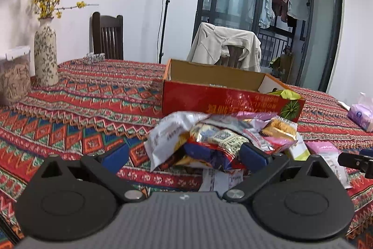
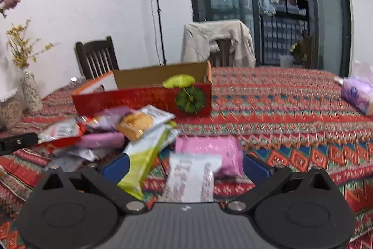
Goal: Organize snacks
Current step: 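Move both open tools back to the snack pile, then grasp a white printed packet with the right tool while the left tool grasps a gold-foil packet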
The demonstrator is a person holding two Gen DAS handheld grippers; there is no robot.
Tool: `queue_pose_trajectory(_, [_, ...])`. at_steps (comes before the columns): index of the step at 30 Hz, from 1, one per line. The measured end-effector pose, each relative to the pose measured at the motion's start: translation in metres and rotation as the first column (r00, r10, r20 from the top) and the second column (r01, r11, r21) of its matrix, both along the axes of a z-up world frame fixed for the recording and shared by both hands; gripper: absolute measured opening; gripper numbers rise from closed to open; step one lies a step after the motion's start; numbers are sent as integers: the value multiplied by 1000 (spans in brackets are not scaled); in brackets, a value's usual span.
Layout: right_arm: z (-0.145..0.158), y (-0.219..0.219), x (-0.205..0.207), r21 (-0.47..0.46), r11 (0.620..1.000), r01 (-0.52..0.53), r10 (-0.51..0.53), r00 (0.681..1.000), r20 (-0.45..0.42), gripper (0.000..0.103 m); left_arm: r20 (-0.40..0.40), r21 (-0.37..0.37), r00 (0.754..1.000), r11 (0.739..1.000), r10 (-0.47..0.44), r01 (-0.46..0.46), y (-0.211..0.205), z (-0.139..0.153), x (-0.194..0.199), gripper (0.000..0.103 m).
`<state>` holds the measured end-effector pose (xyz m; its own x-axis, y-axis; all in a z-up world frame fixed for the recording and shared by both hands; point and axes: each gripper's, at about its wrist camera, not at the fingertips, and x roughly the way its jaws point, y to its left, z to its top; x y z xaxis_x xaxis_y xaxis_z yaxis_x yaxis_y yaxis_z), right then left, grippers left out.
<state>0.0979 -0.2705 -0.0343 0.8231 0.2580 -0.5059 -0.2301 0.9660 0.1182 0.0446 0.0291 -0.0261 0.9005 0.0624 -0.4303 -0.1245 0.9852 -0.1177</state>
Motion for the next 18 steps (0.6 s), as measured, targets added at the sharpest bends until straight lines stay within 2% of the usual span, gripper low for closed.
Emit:
queue_pose_trajectory(5, [-5, 2, 10, -9, 1000, 12, -12, 999, -47, 103, 11, -25, 1000, 1000, -1, 1, 4, -6, 3, 103])
queue_pose_trajectory(7, [-7, 9, 14, -56, 998, 16, -20, 998, -58, 101, 16, -37, 1000, 999, -6, 7, 6, -8, 4, 103])
queue_pose_trajectory(11, [-15, 17, 21, -100, 995, 29, -40, 994, -105, 73, 24, -65, 1000, 998, -14, 16, 10, -10, 3, 103])
queue_pose_trajectory(14, [-24, 18, 25, -113, 992, 63, -79, 987, -139, 62, 26, -75, 999, 997, -20, 22, 11, -9, 1, 103])
queue_pose_trajectory(17, [-23, 20, 21, -114, 992, 57, -71, 990, -123, 46, 23, -76, 999, 997, -27, 29, 12, -6, 0, 103])
queue_pose_trajectory(18, [-22, 20, 20, -114, 992, 52, -65, 991, -119, 44, 21, -74, 999, 997, -29, 30, 12, -5, 0, 103])
